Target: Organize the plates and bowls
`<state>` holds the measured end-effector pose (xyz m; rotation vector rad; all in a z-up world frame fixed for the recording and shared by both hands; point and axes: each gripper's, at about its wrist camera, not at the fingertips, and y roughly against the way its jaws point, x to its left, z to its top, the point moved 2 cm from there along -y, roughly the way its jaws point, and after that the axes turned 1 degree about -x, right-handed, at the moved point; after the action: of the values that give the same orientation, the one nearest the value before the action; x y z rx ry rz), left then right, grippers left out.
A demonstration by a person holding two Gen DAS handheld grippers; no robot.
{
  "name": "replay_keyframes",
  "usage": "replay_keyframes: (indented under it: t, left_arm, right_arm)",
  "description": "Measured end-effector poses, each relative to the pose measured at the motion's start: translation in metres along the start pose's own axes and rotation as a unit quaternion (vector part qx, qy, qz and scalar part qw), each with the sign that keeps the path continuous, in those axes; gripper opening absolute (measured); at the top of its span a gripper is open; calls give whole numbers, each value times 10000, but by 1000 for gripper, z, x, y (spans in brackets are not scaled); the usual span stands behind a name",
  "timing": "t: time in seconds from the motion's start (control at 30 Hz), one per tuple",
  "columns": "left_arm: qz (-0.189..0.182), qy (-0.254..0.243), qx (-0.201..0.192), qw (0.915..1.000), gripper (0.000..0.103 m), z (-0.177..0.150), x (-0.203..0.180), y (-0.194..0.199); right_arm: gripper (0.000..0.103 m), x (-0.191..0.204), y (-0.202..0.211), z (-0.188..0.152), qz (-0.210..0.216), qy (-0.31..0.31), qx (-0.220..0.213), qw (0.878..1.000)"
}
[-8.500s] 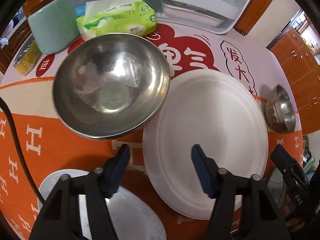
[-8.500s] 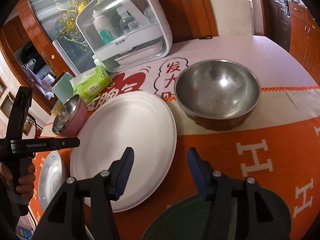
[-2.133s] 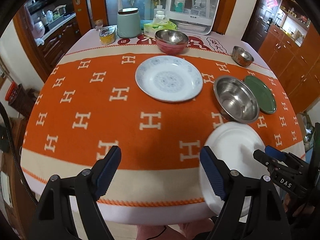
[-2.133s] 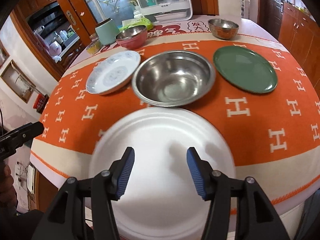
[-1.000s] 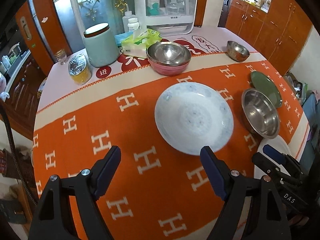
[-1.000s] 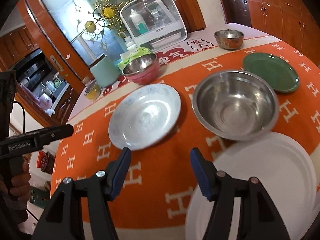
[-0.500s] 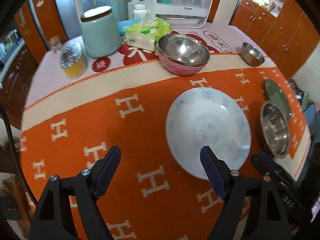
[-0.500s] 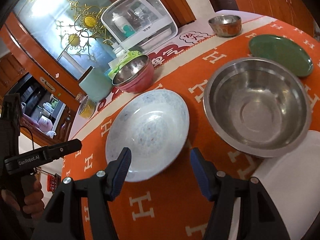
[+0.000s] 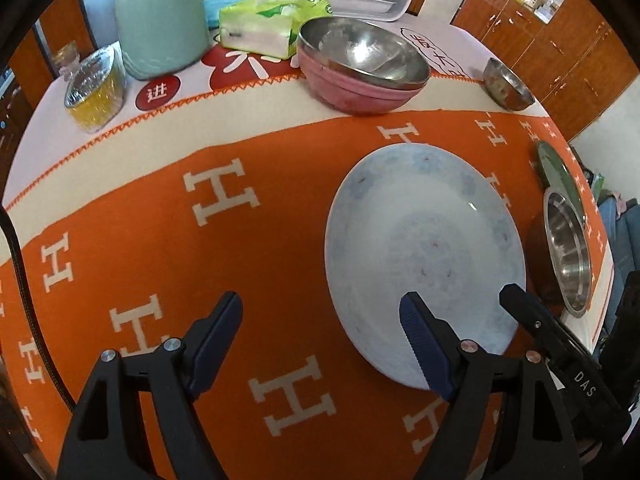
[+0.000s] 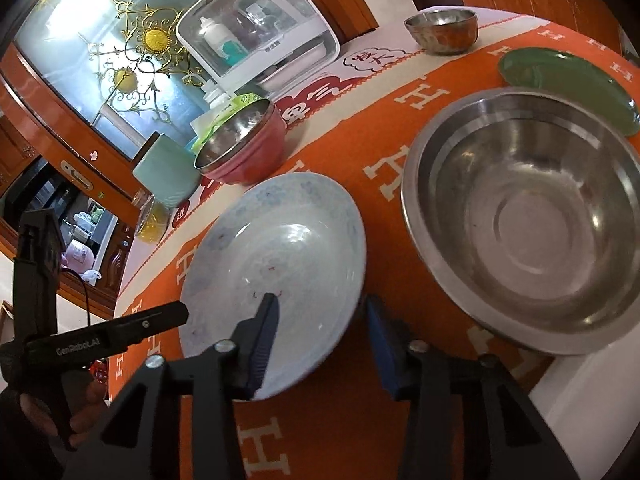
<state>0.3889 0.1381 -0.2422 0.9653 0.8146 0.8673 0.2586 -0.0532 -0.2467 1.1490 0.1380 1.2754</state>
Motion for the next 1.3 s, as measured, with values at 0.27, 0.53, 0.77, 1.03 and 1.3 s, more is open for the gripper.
replay_keyframes:
  t: [0.27,0.53,0.77,1.03,1.3]
  left_arm:
    - [-154,76,25,9998,65,1,2,-14]
    - [-100,-30,64,9999,48,2,-6,-24]
    - [-98,-61,-64,9999,35,2,-7,-24]
    - [-221,-324,-127,9992,26,2,-19,-27]
    - [-195,-492,-94,9986,23,-3,-17,-23]
  right_arm:
    - [27,-5,-14,1,-70,0,2,10000]
    - [25,-8,-15,3,16,-60,-150,9999]
    - [16,-12,-18,5,37,-116,-177,9998]
    - [15,-12,-18,6,8,-68,-86,9999]
    - [14,-11,-16,3,-26,-151,9,9999]
